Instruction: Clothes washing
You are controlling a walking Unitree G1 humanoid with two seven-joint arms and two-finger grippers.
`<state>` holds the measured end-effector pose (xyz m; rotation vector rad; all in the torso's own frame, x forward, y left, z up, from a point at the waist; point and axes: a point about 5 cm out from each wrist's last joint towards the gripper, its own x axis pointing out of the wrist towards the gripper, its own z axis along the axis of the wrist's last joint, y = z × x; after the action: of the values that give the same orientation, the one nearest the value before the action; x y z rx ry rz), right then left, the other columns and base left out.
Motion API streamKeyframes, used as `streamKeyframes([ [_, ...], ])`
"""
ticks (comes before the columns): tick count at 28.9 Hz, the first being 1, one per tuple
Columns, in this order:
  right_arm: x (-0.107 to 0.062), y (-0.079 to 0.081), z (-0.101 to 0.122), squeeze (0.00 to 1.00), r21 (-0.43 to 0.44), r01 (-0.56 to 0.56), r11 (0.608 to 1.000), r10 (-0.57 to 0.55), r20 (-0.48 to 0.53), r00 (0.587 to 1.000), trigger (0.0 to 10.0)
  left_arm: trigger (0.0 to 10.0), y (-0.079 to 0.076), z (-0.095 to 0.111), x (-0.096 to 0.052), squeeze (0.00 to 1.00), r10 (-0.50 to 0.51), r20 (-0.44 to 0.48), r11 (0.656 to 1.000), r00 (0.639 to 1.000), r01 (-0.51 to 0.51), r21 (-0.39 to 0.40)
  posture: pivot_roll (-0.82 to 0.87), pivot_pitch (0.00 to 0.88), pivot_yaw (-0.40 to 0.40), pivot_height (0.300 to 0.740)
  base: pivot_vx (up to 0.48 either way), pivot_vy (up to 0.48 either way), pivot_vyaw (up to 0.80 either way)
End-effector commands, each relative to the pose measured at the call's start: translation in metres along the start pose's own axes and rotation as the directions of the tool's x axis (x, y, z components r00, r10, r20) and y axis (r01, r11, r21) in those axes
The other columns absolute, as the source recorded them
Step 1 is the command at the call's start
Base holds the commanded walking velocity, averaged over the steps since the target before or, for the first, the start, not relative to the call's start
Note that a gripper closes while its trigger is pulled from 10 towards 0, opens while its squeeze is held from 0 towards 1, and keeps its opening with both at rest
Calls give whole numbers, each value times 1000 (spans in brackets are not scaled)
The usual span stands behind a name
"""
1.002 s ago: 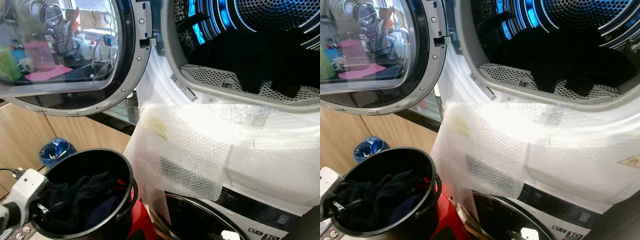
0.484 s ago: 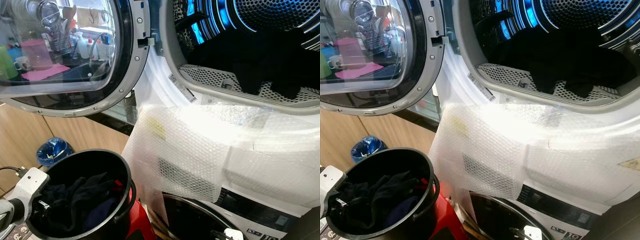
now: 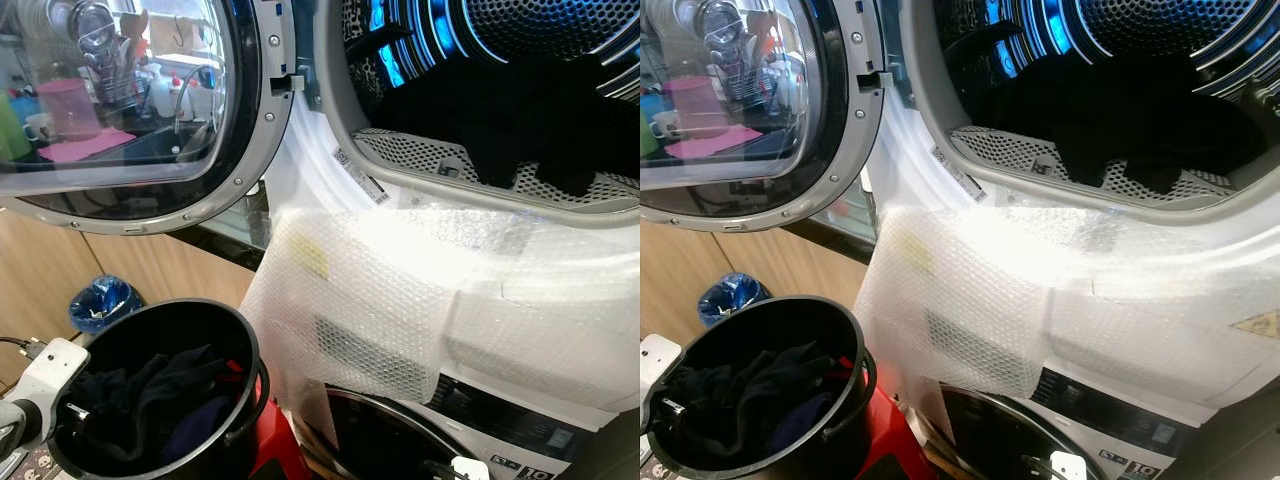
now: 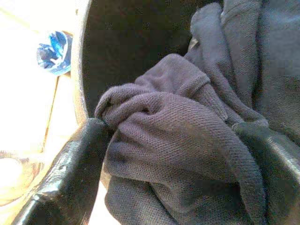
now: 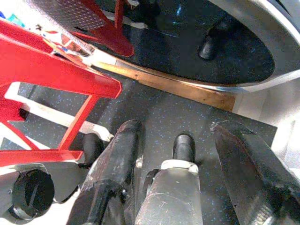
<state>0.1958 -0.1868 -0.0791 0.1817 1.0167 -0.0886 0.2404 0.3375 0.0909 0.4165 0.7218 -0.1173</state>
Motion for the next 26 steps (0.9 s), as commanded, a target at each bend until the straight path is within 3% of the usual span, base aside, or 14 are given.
streamKeyframes([
  [1, 1, 3, 2, 0, -7, -6, 1000, 6, -1, 1000, 10000, 10000, 0, -6, 4, 1000, 25, -34, 1000, 999, -25, 16, 58, 72, 27, 740, 0, 0, 0],
  [2, 1, 3, 2, 0, -5, -7, 1000, 7, 1, 1000, 10000, 10000, -1, -6, 5, 1000, 27, -37, 999, 999, -27, 17, 58, 72, 27, 740, 0, 0, 0],
  [3, 1, 3, 2, 0, -8, -6, 1000, 6, 2, 1000, 10000, 10000, -3, -7, 8, 0, 41, -44, 998, 998, -39, 44, 51, 72, 26, 740, 0, 0, 0],
  [6, 0, 2, 2, 0, -16, 2, 1000, -2, 3, 1000, 10000, 10000, -9, -8, 15, 0, 64, -47, 997, 997, -61, 50, 51, 72, 26, 740, 0, 0, 0],
  [10, 0, -3, -1, 0, -22, 12, 1000, -12, -4, 1000, 10000, 10000, -21, -7, 23, 0, 18, -23, 997, 1000, -20, -71, 31, 77, 22, 740, 0, 0, 0],
  [17, -1, -5, -4, 0, -39, 19, 999, -20, -13, 1000, 10000, 10000, -28, -8, 30, 0, -5, -36, 998, 999, 3, -68, 17, 80, 21, 740, 0, 0, 0],
  [18, -1, -5, -4, 0, -40, 19, 999, -19, -13, 1000, 10000, 9608, -29, -8, 30, 0, -10, -37, 998, 999, 7, -70, 17, 80, 21, 740, 0, 0, 0],
  [19, -1, -5, -4, 0, -43, 18, 999, -19, -14, 1000, 10000, 4275, -29, -8, 31, 0, -10, -37, 997, 999, 8, -72, 17, 80, 21, 740, 0, 0, 0],
  [20, -1, -5, -5, 0, -45, 18, 999, -19, -14, 1000, 10000, 4275, -30, -8, 31, 0, -9, -38, 997, 999, 6, -74, 15, 79, 21, 740, 0, 0, 0],
  [21, -1, -5, -5, 0, -47, 18, 999, -18, -15, 1000, 10000, 0, -32, -8, 32, 0, -19, -38, 997, 999, 16, -71, 14, 75, 22, 740, 0, 0, 0],
  [26, -1, -3, -5, 0, -56, 16, 998, -17, -17, 1000, 10000, 0, -39, -8, 34, 0, -52, -37, 997, 998, 50, -59, 11, 61, 27, 740, 0, 0, 0],
])
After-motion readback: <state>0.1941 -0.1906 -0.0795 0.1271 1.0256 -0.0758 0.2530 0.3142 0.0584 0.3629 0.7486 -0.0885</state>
